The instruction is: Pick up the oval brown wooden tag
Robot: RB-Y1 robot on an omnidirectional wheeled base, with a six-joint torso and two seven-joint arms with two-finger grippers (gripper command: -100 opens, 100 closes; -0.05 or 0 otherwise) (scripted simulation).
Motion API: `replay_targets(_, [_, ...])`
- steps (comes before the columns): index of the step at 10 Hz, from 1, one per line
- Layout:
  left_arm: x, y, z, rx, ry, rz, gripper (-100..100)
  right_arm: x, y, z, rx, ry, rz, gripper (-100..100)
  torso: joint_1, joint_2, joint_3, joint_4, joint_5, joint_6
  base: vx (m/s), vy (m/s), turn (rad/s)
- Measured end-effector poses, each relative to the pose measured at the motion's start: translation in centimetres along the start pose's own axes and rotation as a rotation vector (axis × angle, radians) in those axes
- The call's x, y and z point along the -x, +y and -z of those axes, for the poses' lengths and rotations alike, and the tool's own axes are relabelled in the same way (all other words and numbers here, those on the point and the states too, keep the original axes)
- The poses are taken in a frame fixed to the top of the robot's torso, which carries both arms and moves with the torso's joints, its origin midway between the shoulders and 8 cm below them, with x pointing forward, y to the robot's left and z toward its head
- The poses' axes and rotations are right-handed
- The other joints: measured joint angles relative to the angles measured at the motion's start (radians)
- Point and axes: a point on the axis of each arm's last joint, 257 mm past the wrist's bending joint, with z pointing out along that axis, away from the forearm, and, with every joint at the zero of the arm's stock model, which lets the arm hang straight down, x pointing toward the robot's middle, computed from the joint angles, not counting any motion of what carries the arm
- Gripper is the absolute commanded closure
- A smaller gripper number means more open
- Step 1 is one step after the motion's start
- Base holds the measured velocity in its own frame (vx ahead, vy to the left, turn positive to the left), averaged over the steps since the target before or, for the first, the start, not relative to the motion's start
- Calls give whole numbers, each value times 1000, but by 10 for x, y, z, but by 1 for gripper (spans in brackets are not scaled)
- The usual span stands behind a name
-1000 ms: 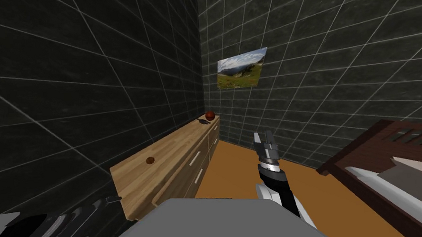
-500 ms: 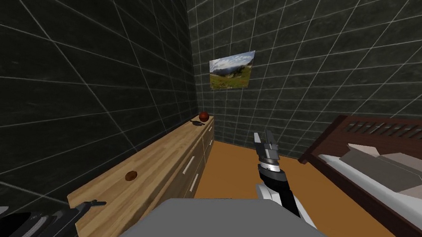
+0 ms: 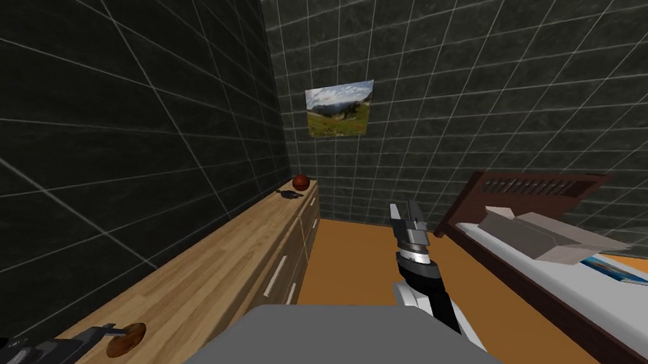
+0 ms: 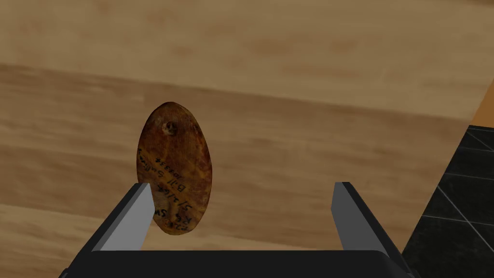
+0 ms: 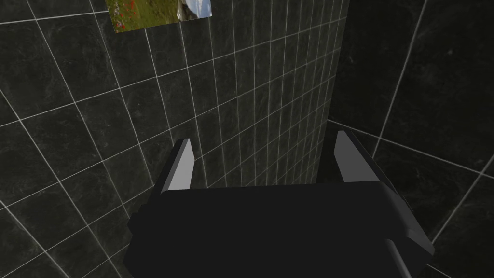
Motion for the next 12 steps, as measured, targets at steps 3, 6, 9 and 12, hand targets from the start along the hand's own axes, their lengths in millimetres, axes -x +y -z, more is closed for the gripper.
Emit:
replay_targets(3, [-5, 33, -2, 65, 6, 80, -100, 0, 0, 0, 0, 0, 0, 0, 0, 0, 0, 0, 0, 0, 105, 36, -185])
replay_targets(6, [-14, 63, -3, 115, 23, 149, 0, 0, 0, 0, 0, 0, 0, 0, -1, 4, 2, 1, 0, -1, 41, 26, -41])
replay_targets(9, [-17, 75, -11, 112, 25, 155, -100, 0, 0, 0, 0, 0, 0, 0, -2, 5, 3, 2, -1, -1, 39, 10, -34])
replay_targets(12, [-18, 97, -21, 109, 25, 164, -100, 0, 0, 0, 0, 0, 0, 0, -2, 5, 3, 1, 0, -1, 49, 14, -30])
